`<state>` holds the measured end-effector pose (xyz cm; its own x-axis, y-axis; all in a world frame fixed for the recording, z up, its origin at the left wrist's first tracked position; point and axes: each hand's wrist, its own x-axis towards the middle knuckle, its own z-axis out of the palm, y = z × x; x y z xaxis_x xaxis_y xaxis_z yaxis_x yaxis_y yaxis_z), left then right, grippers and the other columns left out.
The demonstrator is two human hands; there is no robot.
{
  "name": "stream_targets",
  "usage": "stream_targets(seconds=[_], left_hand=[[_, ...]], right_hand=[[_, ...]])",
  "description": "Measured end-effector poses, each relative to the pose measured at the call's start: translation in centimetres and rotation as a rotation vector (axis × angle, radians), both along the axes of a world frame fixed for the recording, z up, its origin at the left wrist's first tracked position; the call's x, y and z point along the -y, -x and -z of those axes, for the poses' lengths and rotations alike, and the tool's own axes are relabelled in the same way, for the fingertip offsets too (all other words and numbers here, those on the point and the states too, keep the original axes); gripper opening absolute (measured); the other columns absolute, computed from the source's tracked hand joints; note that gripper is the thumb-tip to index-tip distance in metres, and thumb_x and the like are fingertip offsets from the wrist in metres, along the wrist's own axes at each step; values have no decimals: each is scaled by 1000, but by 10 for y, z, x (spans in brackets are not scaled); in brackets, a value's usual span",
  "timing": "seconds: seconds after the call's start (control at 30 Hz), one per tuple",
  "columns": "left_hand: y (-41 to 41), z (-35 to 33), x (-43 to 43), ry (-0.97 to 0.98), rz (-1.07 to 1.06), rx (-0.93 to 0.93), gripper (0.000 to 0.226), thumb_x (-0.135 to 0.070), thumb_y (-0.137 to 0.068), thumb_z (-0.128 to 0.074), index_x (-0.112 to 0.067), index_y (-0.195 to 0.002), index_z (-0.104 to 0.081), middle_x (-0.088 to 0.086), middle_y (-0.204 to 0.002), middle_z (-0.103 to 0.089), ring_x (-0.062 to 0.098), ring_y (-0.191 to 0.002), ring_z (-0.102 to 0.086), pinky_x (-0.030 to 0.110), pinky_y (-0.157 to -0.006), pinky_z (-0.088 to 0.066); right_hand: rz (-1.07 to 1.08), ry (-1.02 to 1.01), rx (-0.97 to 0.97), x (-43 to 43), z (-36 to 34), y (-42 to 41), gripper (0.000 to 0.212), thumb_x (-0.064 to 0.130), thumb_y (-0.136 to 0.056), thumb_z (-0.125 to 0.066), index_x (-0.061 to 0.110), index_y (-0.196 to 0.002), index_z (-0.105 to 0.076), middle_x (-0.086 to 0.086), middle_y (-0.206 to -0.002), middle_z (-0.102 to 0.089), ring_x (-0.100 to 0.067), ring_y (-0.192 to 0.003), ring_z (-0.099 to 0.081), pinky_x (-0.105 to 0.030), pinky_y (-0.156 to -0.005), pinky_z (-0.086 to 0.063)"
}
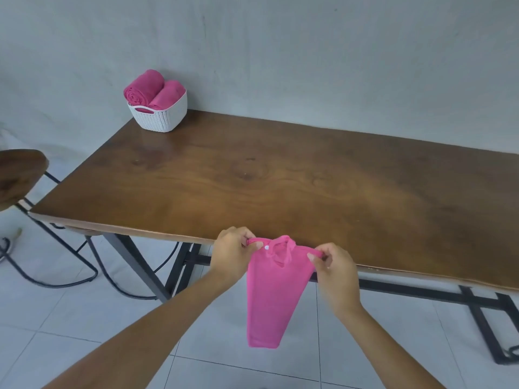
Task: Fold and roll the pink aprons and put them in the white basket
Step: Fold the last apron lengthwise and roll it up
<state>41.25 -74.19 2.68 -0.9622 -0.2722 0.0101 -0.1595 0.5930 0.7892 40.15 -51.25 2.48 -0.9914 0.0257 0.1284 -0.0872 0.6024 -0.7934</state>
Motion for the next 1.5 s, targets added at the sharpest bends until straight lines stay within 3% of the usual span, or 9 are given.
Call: stream_targets(seconds=[0.17,0.37,1.0,1.13,1.3,1.5], left_hand=[[30,2,-14,157,-112,41,25,-41,-82,-81,-34,-68,-61,-10,-82,-58,17,-92,-50,34,-79,-32],[50,11,-13,251,-197,134,24,-51,-78,-82,-31,-74,-70,-14,-87,-53,17,-98,-43,33,-81,-22],[164,6,11,322,-143,216,33,-64,-74,-78,-32,-78,-70,-10,-96,-58,19,-108,-43,37,-91,-27],[197,4,17,315,-151,207,37,-66,-74,-77,-32,-68,-68,-9,-97,-63,23,-112,-45,38,-94,-29],[246,1,25,339,-142,218,53,-71,-72,-74,-21,-59,-68,-6,-84,-64,24,-101,-44,36,-85,-28],[309,-2,39,357,-121,260,58,-79,-67,-71,-25,-50,-62,-5,-81,-62,25,-100,-42,38,-88,-34]], right_hand=[[55,-223,101,-6,6,47,17,30,-92,-71,28,-76,-63,11,-98,-54,-14,-99,-42,-33,-88,-33],[14,-307,180,-8,11,74,13,38,-90,-72,31,-80,-69,10,-105,-56,-18,-112,-42,-33,-92,-25],[76,-324,283,4,3,184,15,51,-84,-74,36,-86,-71,11,-107,-55,-17,-115,-42,-37,-101,-26],[124,-338,286,18,2,217,15,52,-85,-74,37,-84,-71,11,-103,-61,-19,-114,-45,-38,-101,-30],[172,-362,312,30,-6,260,14,50,-86,-73,37,-87,-73,11,-103,-65,-21,-116,-46,-40,-101,-31],[177,-437,333,44,-13,319,16,50,-88,-71,35,-83,-73,9,-100,-68,-22,-113,-48,-38,-99,-30]])
